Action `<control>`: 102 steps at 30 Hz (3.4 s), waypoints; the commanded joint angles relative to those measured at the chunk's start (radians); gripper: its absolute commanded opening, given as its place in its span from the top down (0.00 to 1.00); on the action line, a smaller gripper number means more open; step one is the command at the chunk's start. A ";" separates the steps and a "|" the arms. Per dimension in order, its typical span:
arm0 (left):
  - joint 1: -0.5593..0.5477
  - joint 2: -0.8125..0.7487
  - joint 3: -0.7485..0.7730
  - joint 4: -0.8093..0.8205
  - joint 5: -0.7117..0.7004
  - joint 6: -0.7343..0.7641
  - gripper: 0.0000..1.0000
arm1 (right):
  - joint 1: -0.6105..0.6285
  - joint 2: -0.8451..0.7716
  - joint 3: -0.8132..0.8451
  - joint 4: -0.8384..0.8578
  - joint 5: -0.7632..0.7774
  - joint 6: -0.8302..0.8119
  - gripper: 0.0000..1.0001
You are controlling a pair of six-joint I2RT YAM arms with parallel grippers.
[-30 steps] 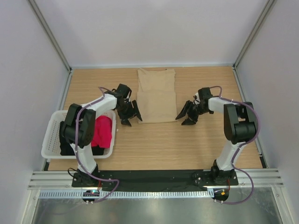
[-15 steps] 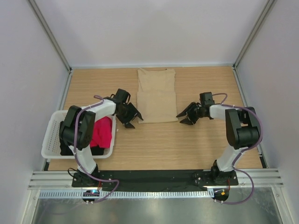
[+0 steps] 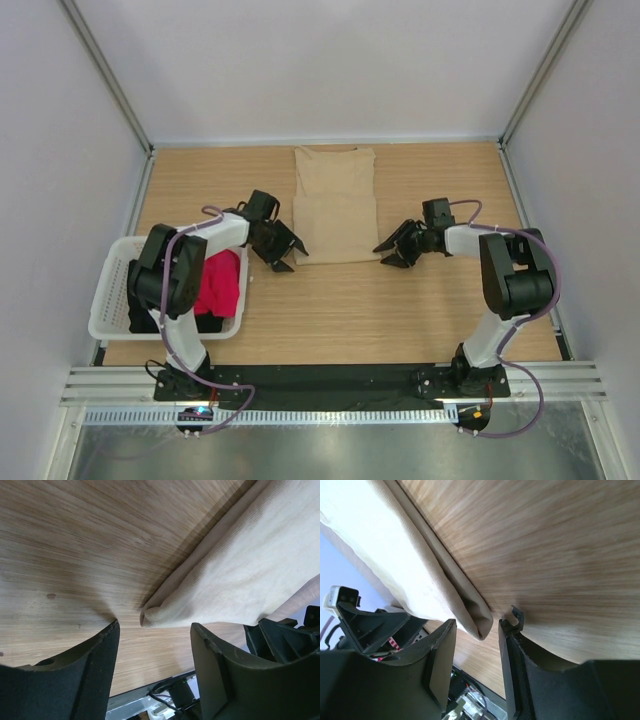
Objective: Fold and stack the t-shirts
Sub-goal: Fold the tshirt
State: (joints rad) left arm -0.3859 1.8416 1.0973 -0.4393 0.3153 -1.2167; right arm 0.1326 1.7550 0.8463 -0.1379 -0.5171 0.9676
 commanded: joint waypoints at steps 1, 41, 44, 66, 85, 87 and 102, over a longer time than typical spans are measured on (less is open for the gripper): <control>-0.001 0.037 0.009 0.017 -0.010 -0.015 0.41 | 0.016 -0.025 -0.021 -0.066 0.057 -0.050 0.53; 0.001 0.117 0.082 -0.019 -0.036 0.111 0.74 | 0.036 0.098 0.036 -0.060 0.141 -0.090 0.56; -0.001 0.126 0.093 -0.029 -0.032 0.123 0.74 | 0.036 0.092 0.020 -0.054 0.152 -0.087 0.60; -0.163 -0.057 0.084 -0.225 -0.160 0.306 1.00 | 0.039 -0.181 -0.084 -0.236 0.129 -0.219 0.99; -0.482 -0.600 -0.178 -0.426 -0.202 0.120 1.00 | 0.067 -1.048 -0.293 -0.854 0.092 -0.222 0.99; -0.485 -0.616 -0.157 -0.456 -0.190 0.115 1.00 | 0.065 -1.078 -0.267 -0.896 0.082 -0.224 0.99; -0.337 -0.407 0.171 -0.564 -0.223 0.242 0.99 | 0.064 -0.628 0.152 -0.757 0.077 -0.260 0.99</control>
State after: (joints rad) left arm -0.7746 1.3960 1.1992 -0.9550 0.1158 -1.0397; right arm 0.2012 1.0725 0.9157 -0.9531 -0.4538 0.7364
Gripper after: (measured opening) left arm 0.024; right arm 0.051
